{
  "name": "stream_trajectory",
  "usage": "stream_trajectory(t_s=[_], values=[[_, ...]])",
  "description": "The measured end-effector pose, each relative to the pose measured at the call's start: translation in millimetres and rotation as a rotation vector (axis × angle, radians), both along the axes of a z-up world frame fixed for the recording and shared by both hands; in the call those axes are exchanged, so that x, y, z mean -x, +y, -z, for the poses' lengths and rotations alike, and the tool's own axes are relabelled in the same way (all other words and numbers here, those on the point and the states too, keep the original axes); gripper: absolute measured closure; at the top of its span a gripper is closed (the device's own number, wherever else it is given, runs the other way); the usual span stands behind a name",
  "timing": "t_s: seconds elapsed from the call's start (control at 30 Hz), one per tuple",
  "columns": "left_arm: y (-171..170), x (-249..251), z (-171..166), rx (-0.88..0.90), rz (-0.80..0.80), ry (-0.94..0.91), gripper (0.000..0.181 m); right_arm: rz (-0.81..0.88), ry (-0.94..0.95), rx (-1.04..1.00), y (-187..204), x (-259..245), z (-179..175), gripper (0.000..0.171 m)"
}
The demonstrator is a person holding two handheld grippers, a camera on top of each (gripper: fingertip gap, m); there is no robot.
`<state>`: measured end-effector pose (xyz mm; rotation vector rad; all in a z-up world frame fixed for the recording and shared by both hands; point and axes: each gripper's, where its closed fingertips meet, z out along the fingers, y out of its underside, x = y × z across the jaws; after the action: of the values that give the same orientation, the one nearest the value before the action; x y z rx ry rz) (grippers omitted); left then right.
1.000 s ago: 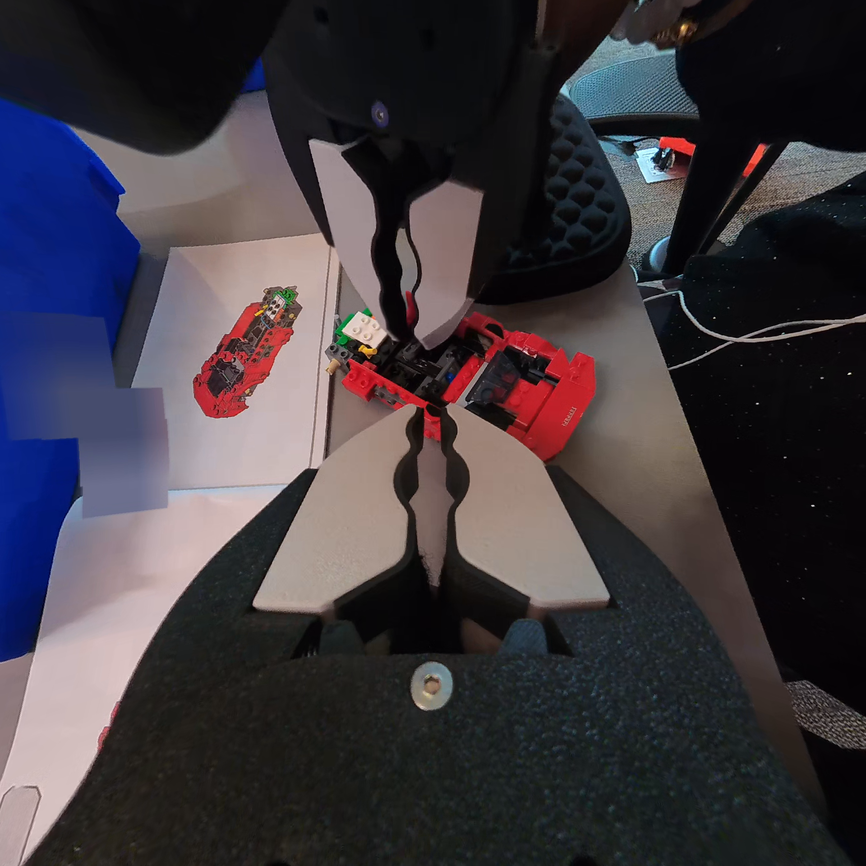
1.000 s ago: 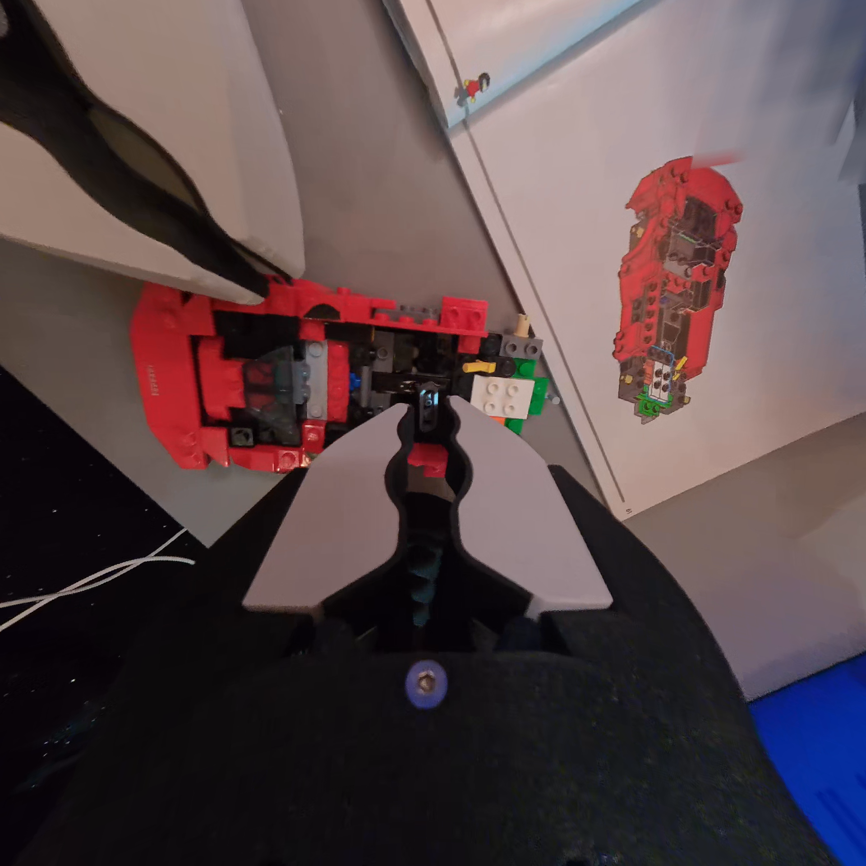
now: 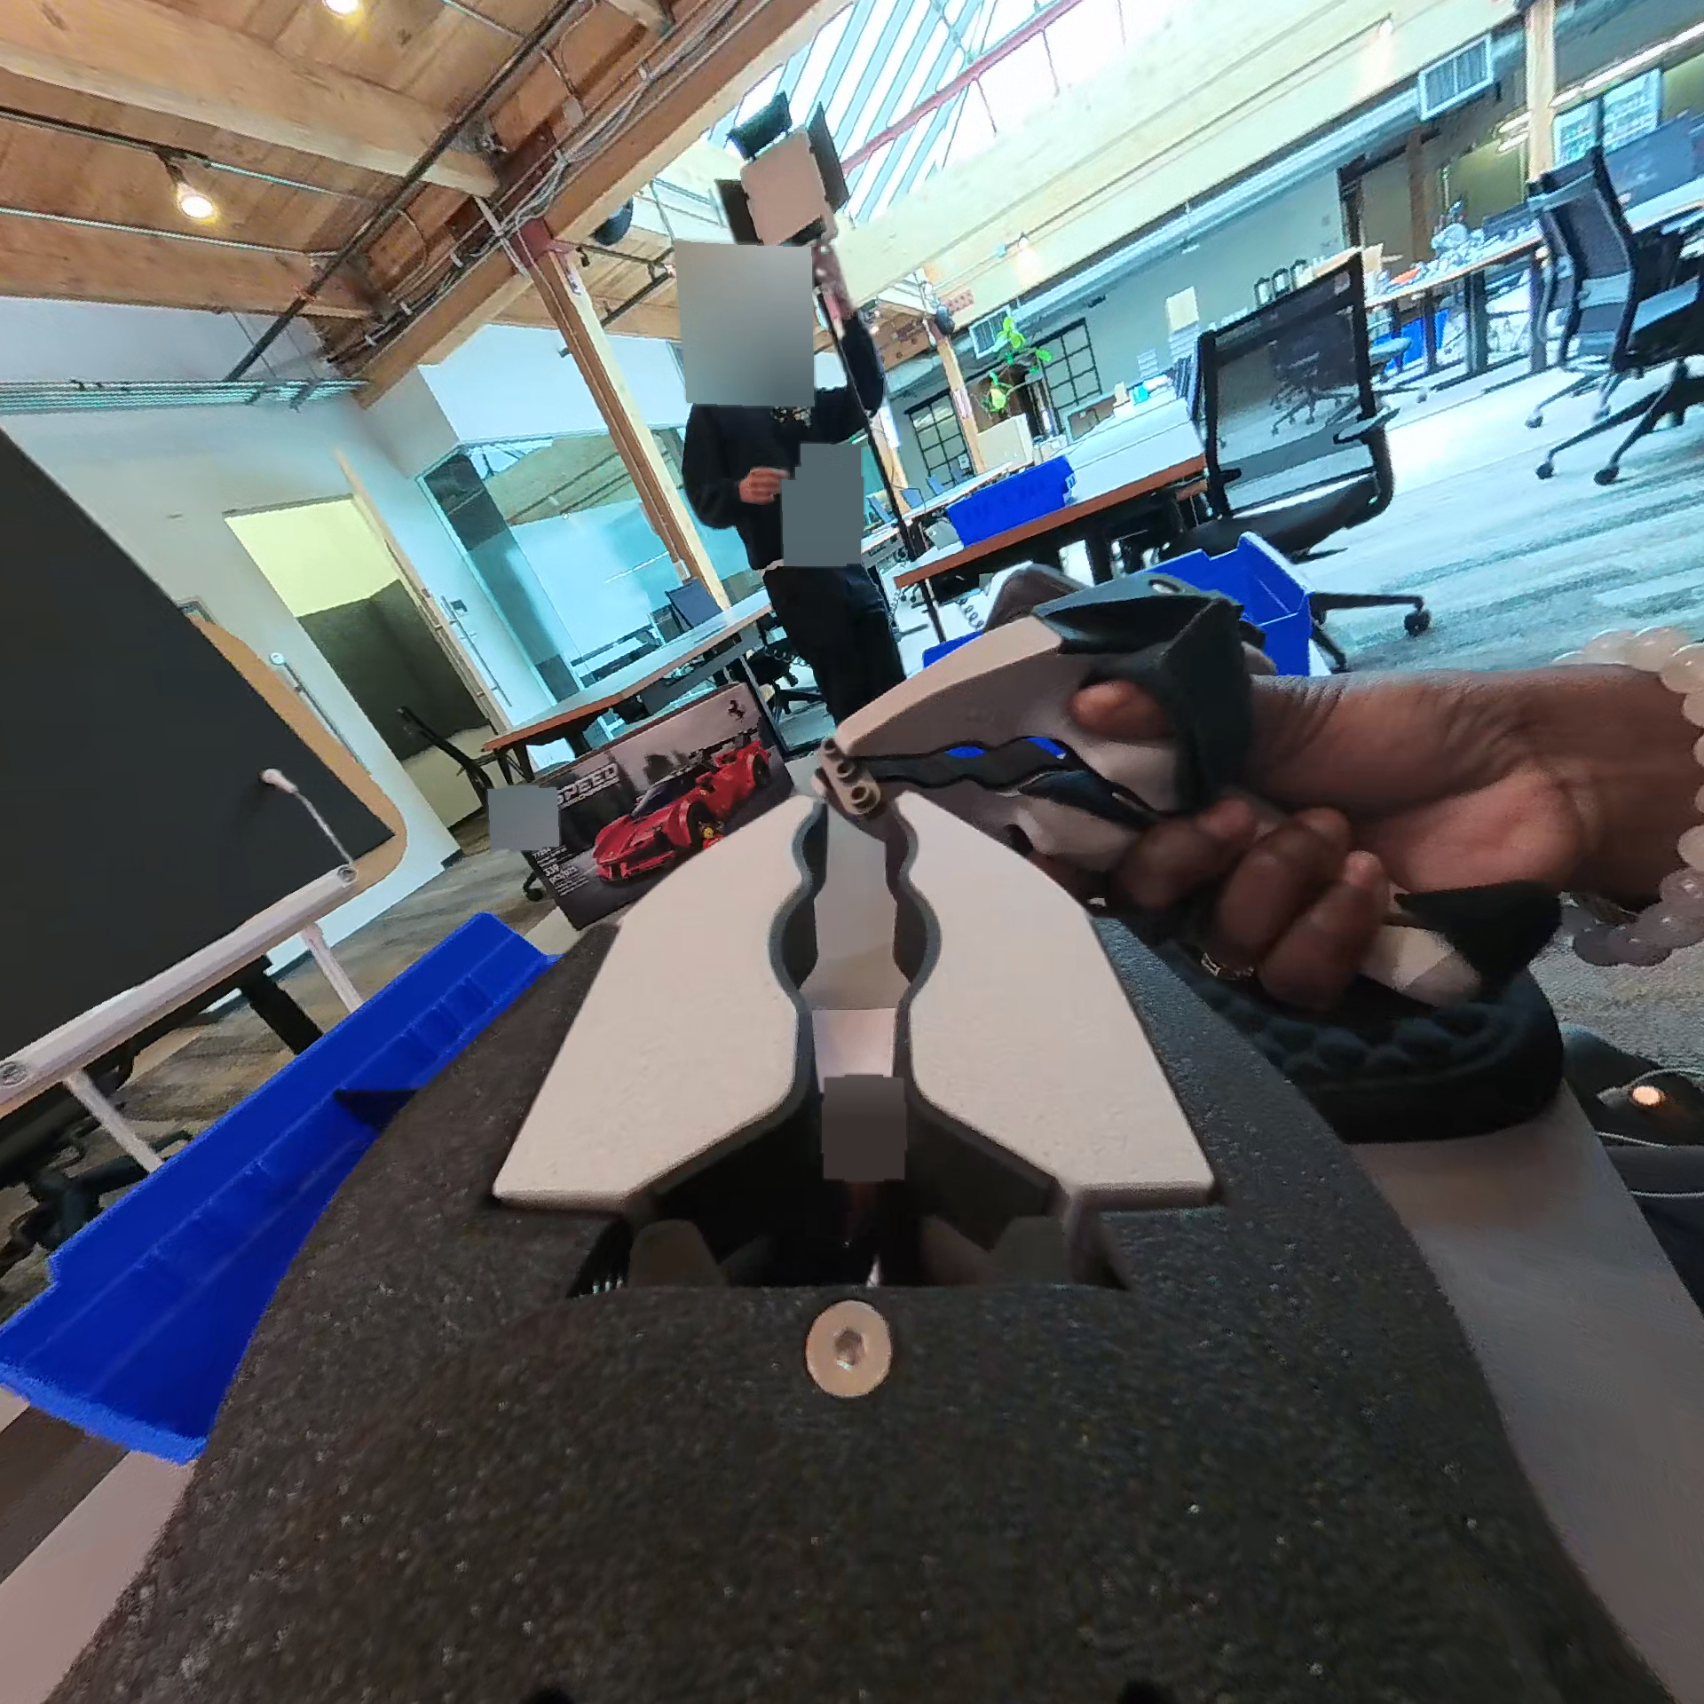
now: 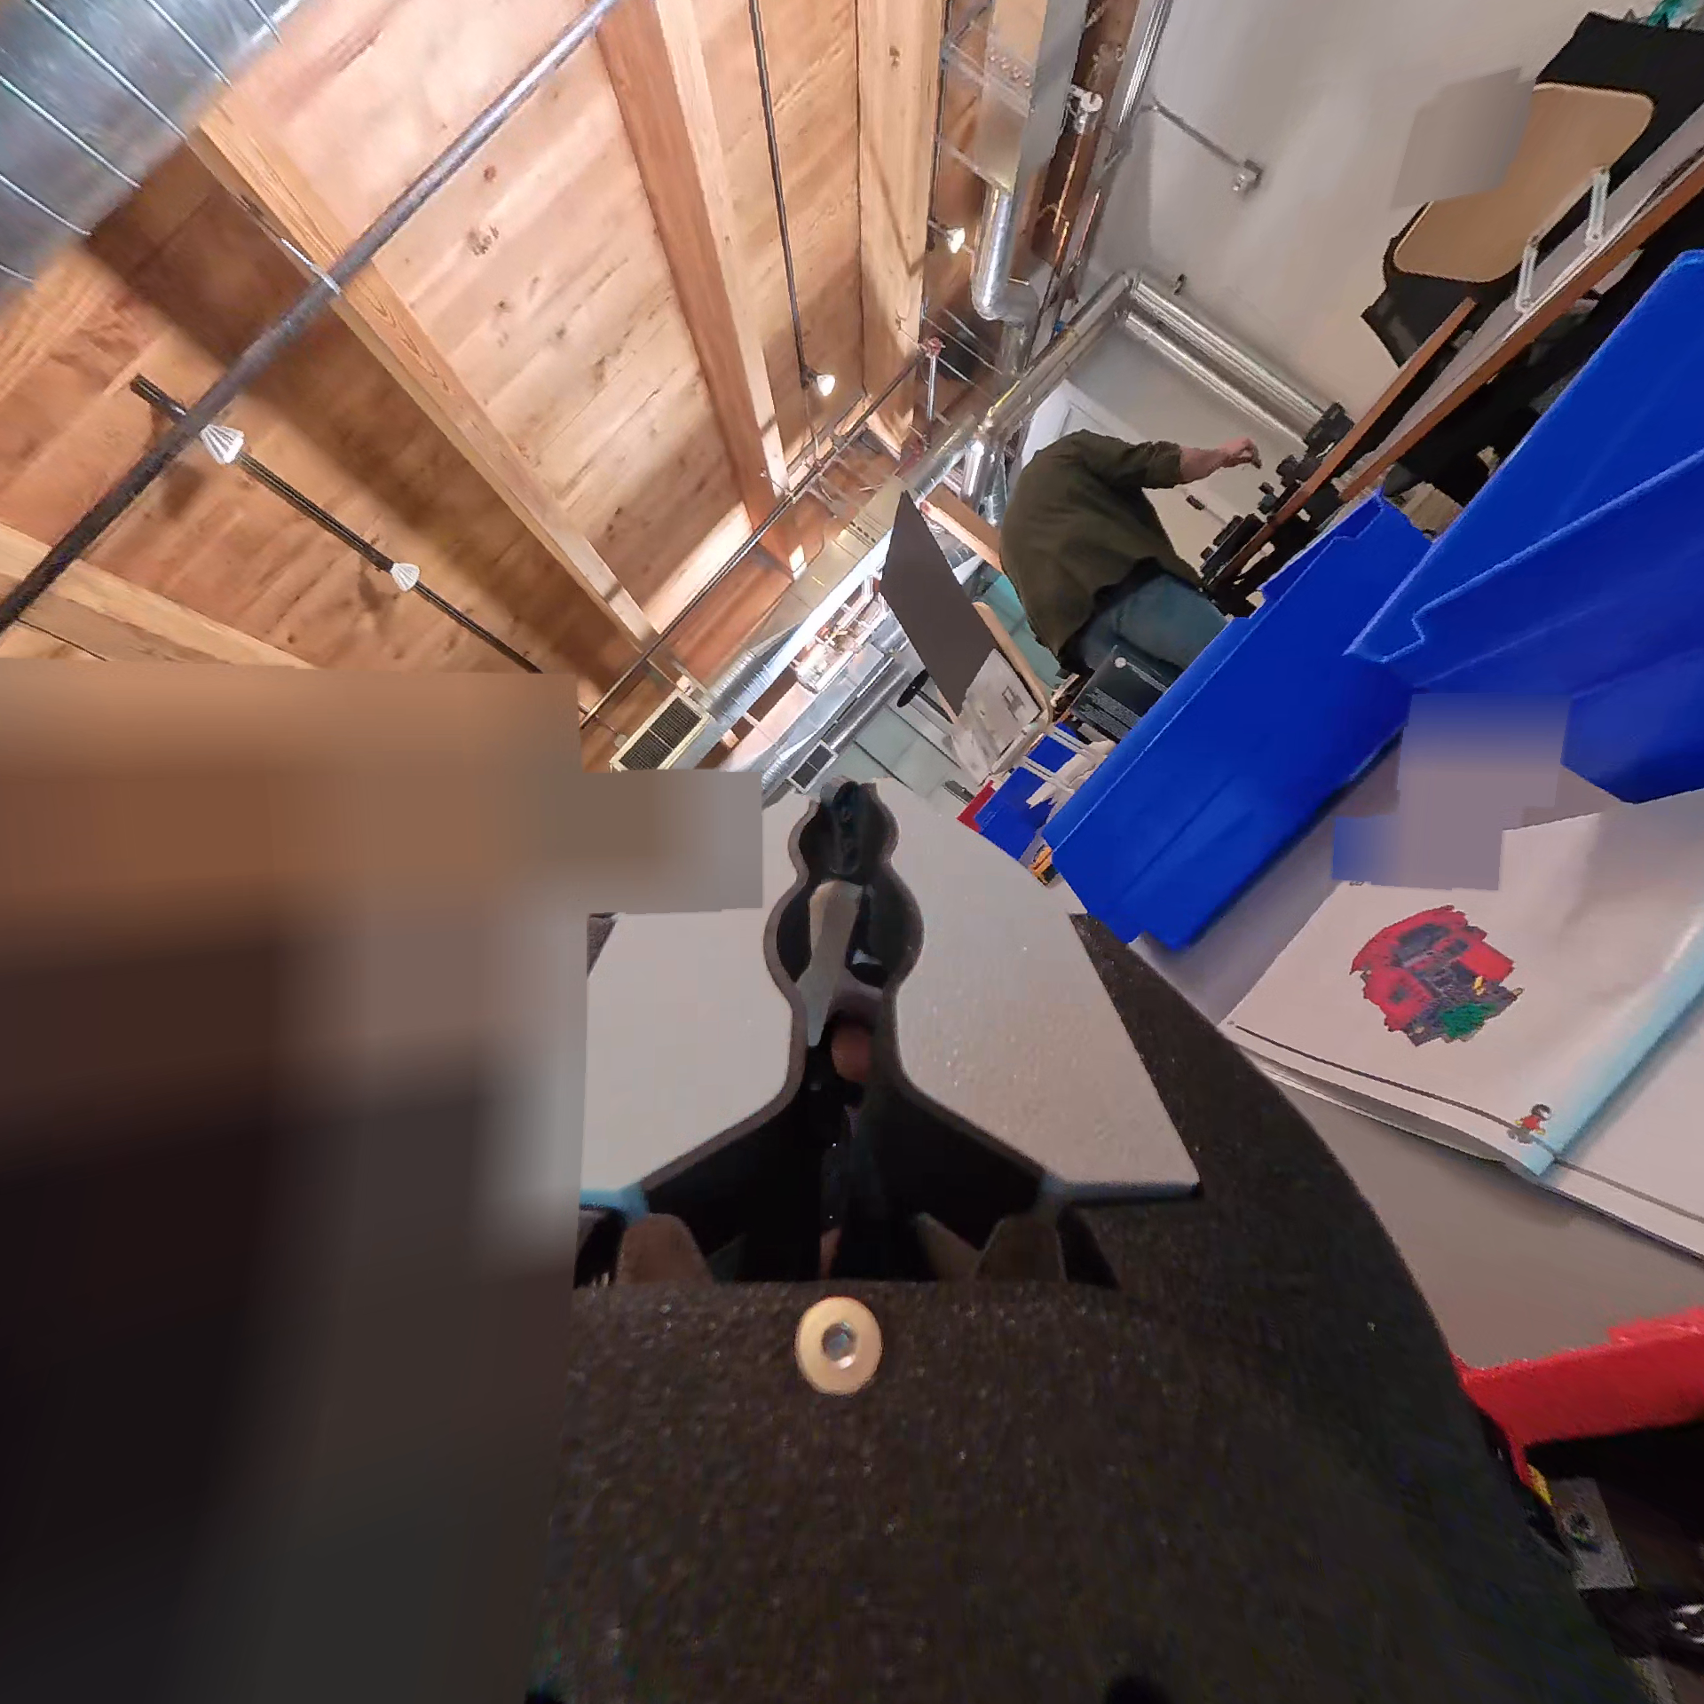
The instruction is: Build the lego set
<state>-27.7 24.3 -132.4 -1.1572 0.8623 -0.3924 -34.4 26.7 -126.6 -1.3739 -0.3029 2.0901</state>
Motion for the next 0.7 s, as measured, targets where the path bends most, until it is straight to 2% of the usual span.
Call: stream_trajectory(t_s=[0.17,0.27,0.33,0.43,0.5,0.6,0.7], values=[[-5,2,-1,0.020,0.055,-0.025,0.173,-0.008,-0.021,-0.031,-3,3,-1,0.164],[-12,5,4,0.071,0.139,-0.013,0.174,-0.061,-0.133,-0.149,-12,6,6,0.163],[-23,7,14,0.138,0.237,0.044,0.174,-0.137,-0.330,-0.348,-19,5,16,0.150],[-40,11,40,0.246,0.353,0.183,0.174,-0.320,-0.827,-0.758,-30,-7,49,0.151],[-48,12,53,0.308,0.407,0.242,0.174,-0.458,-1.066,-0.957,-40,-12,59,0.150],[-55,11,64,0.362,0.455,0.280,0.174,-0.573,-1.254,-1.140,-47,-8,64,0.153],[-58,10,70,0.383,0.476,0.308,0.174,-0.683,-1.302,-1.180,-56,-4,71,0.156]])
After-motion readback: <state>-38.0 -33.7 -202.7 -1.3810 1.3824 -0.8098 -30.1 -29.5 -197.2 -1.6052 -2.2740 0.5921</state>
